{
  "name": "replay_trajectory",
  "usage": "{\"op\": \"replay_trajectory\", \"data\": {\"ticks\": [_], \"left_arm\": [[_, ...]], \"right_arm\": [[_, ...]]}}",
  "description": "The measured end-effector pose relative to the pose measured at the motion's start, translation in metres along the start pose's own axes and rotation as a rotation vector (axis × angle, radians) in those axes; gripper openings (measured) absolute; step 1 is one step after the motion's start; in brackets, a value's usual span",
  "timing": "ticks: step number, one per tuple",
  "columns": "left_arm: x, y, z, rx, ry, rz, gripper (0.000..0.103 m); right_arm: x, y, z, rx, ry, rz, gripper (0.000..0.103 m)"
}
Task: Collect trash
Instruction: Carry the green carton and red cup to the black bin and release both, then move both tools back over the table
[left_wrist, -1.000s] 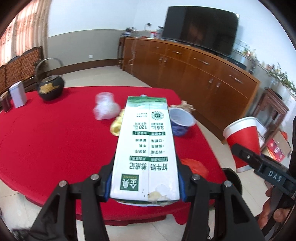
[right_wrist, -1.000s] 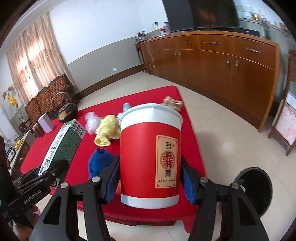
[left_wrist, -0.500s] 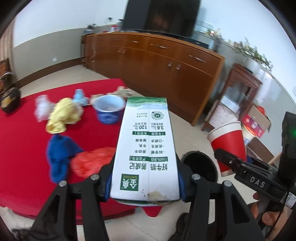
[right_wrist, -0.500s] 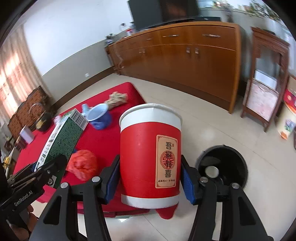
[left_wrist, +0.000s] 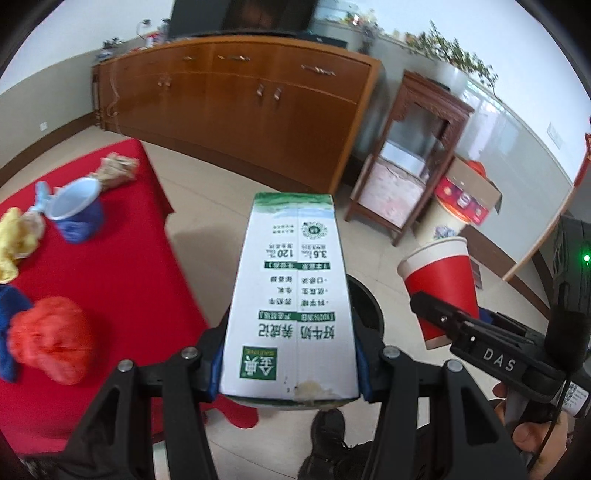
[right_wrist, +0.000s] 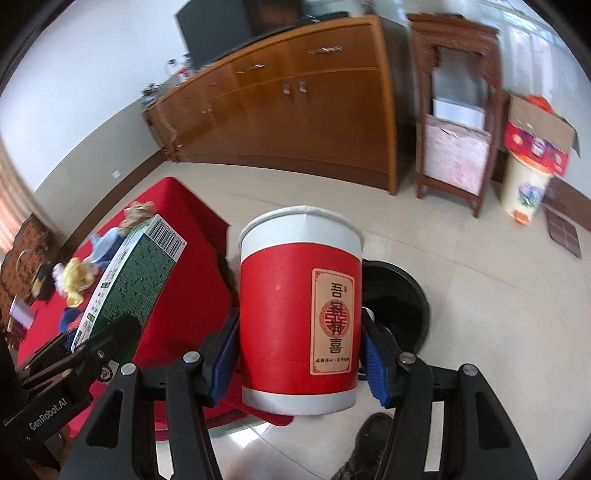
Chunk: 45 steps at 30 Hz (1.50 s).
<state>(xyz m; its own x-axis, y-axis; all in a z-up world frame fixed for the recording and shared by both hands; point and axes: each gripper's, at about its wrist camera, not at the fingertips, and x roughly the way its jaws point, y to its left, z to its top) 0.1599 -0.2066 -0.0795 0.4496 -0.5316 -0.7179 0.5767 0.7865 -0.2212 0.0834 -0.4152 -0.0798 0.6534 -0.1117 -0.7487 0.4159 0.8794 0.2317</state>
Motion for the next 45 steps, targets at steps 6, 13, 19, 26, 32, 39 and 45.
{"op": "replay_trajectory", "data": {"ticks": [6, 13, 19, 26, 32, 39, 45], "left_arm": [[0.042, -0.021, 0.002, 0.008, 0.063, -0.026, 0.054], [0.098, -0.038, 0.001, 0.027, 0.131, -0.035, 0.054], [0.141, -0.042, 0.0, 0.01, 0.198, -0.042, 0.054], [0.185, -0.046, -0.004, -0.013, 0.292, -0.051, 0.055], [0.21, -0.042, -0.003, -0.056, 0.334, -0.072, 0.072], [0.18, -0.044, 0.011, 0.012, 0.249, 0.005, 0.072], [0.127, -0.035, 0.019, 0.016, 0.182, 0.059, 0.072]], "right_arm": [[0.023, -0.048, 0.001, 0.064, 0.045, -0.034, 0.061], [0.072, -0.082, 0.009, 0.089, 0.125, -0.062, 0.061], [0.122, -0.11, 0.019, 0.113, 0.209, -0.07, 0.061], [0.169, -0.132, 0.02, 0.163, 0.318, -0.061, 0.065], [0.176, -0.149, 0.025, 0.21, 0.318, -0.108, 0.076], [0.141, -0.149, 0.033, 0.24, 0.217, -0.137, 0.075], [0.111, -0.123, 0.029, 0.204, 0.171, -0.158, 0.075]]}}
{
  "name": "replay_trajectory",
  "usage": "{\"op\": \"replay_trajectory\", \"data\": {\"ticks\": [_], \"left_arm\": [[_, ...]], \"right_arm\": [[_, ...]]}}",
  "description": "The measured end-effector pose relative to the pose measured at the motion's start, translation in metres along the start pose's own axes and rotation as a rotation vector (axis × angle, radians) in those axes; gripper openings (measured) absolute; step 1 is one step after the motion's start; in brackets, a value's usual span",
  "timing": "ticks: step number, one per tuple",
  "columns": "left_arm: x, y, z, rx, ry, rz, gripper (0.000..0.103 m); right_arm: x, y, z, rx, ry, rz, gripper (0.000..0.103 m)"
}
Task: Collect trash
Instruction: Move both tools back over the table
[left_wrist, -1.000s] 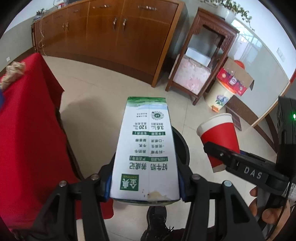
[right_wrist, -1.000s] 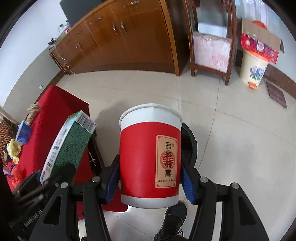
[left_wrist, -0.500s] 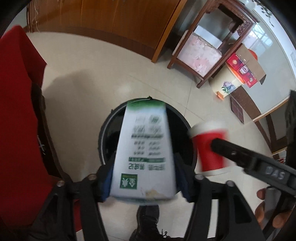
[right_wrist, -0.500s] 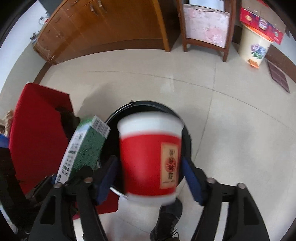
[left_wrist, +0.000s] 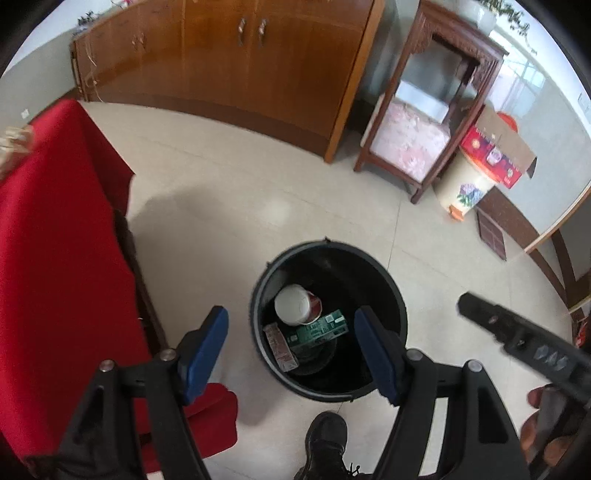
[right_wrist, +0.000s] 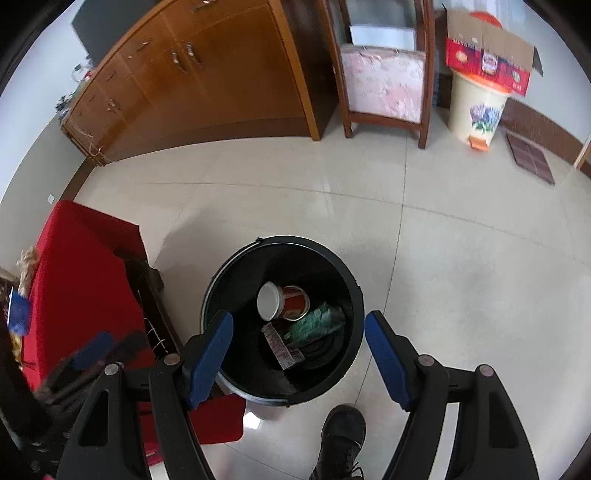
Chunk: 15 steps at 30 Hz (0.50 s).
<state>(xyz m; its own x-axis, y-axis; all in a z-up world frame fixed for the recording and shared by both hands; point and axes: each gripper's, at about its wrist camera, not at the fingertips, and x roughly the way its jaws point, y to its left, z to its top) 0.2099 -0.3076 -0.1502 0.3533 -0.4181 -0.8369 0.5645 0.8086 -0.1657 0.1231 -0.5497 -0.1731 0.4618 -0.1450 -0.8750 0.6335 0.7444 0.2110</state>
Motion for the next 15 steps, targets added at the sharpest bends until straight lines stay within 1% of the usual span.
{"op": "replay_trajectory", "data": {"ticks": [5, 6, 7, 9, 10, 12, 15], "left_arm": [[-0.063, 0.009, -0.006, 0.004, -0.085, 0.036, 0.073], [-0.082, 0.014, -0.011, 0.005, -0.116, 0.053, 0.074], [-0.092, 0.017, -0.011, 0.003, -0.133, 0.066, 0.076], [-0.114, 0.028, -0.018, -0.009, -0.174, 0.094, 0.078], [-0.127, 0.036, -0.022, -0.019, -0.194, 0.117, 0.079], [-0.147, 0.054, -0.031, -0.047, -0.219, 0.157, 0.079], [-0.169, 0.08, -0.043, -0.107, -0.241, 0.206, 0.079]], "right_arm": [[-0.028, 0.022, -0.02, -0.038, -0.003, 0.003, 0.077], [-0.035, 0.028, -0.025, -0.049, -0.004, 0.012, 0.083], [-0.041, 0.033, -0.028, -0.063, -0.012, 0.016, 0.088], [-0.058, 0.05, -0.036, -0.109, -0.054, 0.026, 0.094], [-0.069, 0.06, -0.041, -0.14, -0.078, 0.04, 0.096], [-0.087, 0.084, -0.049, -0.207, -0.113, 0.071, 0.096], [-0.106, 0.115, -0.061, -0.271, -0.133, 0.143, 0.096]]}}
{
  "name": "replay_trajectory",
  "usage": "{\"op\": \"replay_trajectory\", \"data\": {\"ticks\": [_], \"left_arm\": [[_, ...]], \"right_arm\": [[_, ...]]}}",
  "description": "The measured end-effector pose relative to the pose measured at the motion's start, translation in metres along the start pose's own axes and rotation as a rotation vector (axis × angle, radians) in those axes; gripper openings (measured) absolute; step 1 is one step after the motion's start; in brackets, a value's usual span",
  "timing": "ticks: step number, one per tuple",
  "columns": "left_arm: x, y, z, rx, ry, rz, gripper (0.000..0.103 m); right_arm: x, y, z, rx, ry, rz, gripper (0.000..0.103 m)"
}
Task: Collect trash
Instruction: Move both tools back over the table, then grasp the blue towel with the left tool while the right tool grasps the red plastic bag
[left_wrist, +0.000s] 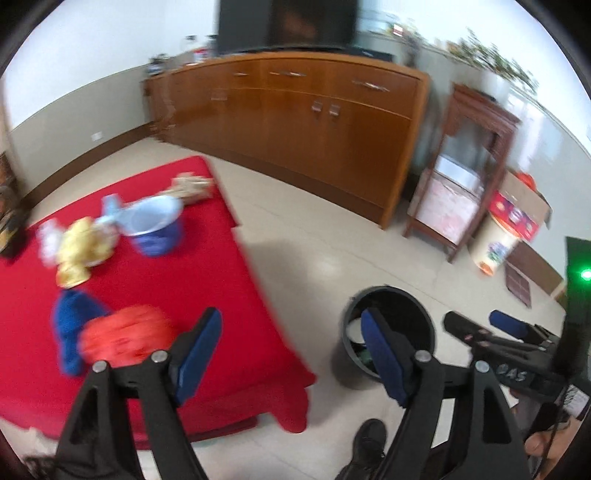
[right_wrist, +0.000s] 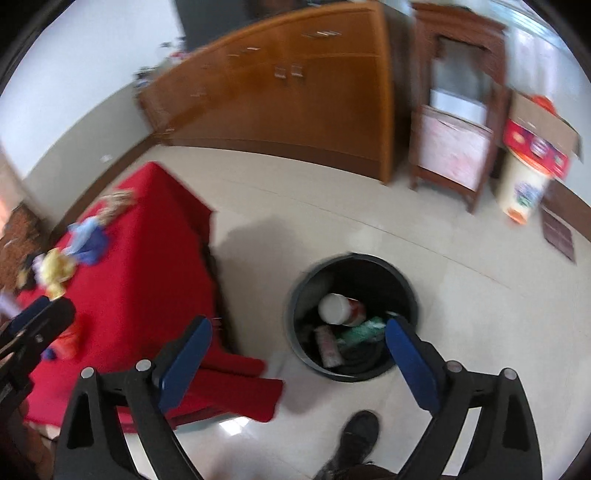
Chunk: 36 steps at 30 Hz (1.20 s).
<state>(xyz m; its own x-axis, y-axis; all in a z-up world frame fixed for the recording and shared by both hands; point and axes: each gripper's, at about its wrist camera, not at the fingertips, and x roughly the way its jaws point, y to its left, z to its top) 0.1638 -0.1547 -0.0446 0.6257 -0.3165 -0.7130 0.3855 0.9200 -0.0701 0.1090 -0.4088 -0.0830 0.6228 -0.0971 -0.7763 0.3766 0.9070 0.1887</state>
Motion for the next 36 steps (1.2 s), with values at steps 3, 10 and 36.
{"op": "replay_trajectory", "data": {"ticks": [3, 10, 36], "left_arm": [[-0.02, 0.04, -0.006, -0.063, -0.022, 0.074, 0.079], [-0.062, 0.112, -0.036, -0.179, -0.052, 0.212, 0.079], [-0.072, 0.217, -0.082, -0.331, -0.034, 0.293, 0.079]], "right_arm": [[-0.017, 0.035, -0.001, -0.044, -0.04, 0.073, 0.096], [-0.032, 0.103, -0.012, -0.12, -0.034, 0.223, 0.096], [-0.006, 0.266, -0.056, -0.368, 0.015, 0.29, 0.097]]}}
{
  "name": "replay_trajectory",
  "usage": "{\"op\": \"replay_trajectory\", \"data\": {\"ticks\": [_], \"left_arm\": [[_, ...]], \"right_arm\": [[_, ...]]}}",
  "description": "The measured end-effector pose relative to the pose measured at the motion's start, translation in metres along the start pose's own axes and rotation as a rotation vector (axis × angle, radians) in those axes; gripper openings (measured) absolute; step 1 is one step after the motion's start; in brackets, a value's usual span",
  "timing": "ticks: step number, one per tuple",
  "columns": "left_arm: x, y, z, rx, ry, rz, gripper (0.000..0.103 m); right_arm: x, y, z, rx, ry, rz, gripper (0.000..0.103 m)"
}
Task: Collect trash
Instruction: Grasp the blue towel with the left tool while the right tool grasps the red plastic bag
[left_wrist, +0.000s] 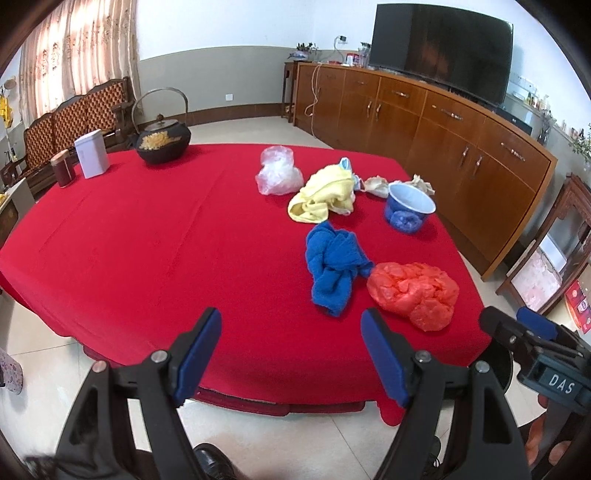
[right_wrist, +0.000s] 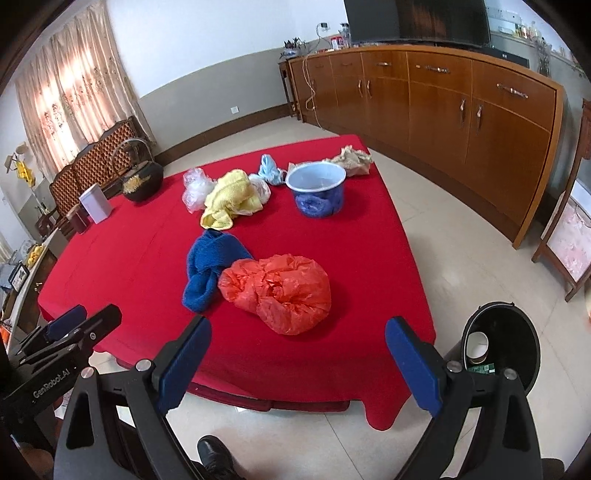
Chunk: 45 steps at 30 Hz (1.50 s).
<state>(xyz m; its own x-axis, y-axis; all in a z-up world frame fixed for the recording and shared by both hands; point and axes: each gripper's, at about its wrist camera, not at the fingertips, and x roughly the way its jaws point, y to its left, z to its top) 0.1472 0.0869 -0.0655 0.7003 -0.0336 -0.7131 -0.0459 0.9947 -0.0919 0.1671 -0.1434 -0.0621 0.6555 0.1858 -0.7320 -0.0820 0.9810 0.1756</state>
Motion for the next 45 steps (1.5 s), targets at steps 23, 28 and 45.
{"op": "replay_trajectory", "data": {"ticks": [23, 28, 45], "left_arm": [[0.062, -0.013, 0.016, 0.025, 0.075, -0.009, 0.079], [0.075, -0.027, 0.021, 0.04, 0.091, -0.033, 0.079], [0.128, -0.044, 0.031, 0.05, 0.128, -0.023, 0.079]], "right_arm": [[0.103, -0.007, 0.02, -0.016, 0.076, 0.029, 0.067], [0.106, -0.029, 0.029, 0.042, 0.036, -0.029, 0.066], [0.124, -0.054, 0.047, 0.087, 0.037, 0.023, 0.088]]}}
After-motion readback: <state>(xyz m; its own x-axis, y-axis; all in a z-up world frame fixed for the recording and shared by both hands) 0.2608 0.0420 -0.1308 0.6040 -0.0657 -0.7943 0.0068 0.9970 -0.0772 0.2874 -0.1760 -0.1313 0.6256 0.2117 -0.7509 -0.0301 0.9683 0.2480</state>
